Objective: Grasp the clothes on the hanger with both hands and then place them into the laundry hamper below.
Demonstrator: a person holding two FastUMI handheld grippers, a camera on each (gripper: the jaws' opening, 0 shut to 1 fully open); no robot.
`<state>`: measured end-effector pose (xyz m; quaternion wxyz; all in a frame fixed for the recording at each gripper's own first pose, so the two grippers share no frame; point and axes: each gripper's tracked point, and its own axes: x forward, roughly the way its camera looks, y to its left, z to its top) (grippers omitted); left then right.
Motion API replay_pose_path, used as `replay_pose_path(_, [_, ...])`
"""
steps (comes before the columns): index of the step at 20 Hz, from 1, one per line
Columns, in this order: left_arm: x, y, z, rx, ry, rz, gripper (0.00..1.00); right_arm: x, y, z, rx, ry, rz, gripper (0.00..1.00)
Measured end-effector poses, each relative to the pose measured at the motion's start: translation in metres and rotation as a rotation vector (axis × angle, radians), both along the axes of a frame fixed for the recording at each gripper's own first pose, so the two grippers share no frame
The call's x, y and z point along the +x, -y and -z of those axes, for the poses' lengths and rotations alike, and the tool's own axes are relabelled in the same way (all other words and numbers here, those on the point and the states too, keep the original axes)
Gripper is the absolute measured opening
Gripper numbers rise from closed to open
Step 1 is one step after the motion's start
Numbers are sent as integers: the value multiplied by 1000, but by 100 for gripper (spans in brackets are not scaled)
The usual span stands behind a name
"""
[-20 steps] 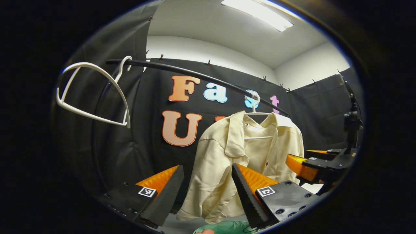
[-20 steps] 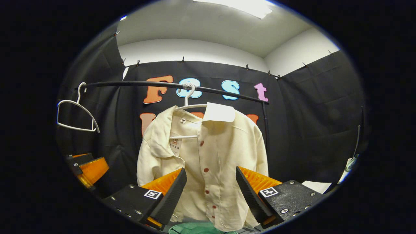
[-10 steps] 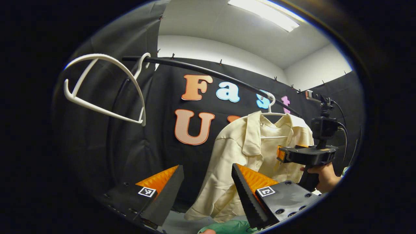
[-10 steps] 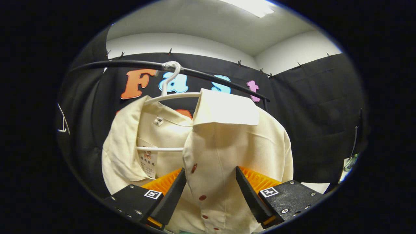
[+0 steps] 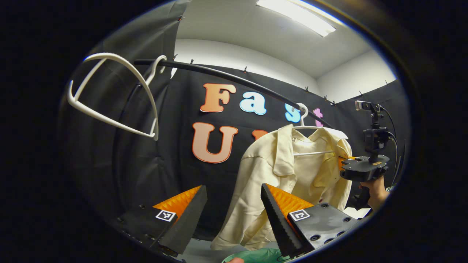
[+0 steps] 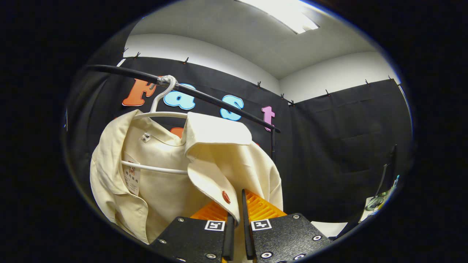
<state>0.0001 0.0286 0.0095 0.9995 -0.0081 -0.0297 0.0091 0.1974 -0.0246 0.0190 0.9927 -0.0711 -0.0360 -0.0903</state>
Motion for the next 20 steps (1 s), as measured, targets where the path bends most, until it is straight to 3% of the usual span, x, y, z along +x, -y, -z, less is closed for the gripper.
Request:
replay_pose_path(1, [5, 14, 0, -6, 0, 34, 100, -6, -1, -2, -12, -10, -18, 4])
replay_pose_path(2, [9, 30, 2, -22, -2, 76, 94, -11, -2, -3, -22, -15, -38, 1])
replay_pose_path(4, [17, 65, 6, -73, -8, 167, 96, -22, -7, -12, -35, -10, -77, 0])
replay_pose_path(9, [71, 126, 24, -101, 7, 220, 96, -34, -15, -15, -18, -22, -169, 0])
replay_pose_path(10, [84, 130, 37, -57, -1, 194, 100, -34, -17, -15, -16, -25, -182, 0])
replay_pose_path(11, [95, 130, 51, 22, 2, 154, 95, -33, -18, -14, -12, -31, -194, 0])
replay_pose_path(14, [128, 121, 87, 265, 23, 11, 99, -31, -23, -8, -1, -54, -230, 0])
replay_pose_path(17, [153, 127, 114, 273, 2, 24, 98, -30, -15, -1, -96, -61, -208, 0])
replay_pose_path(20, [162, 116, 120, 287, 11, -5, 97, -23, -17, 0, -56, -57, -226, 0])
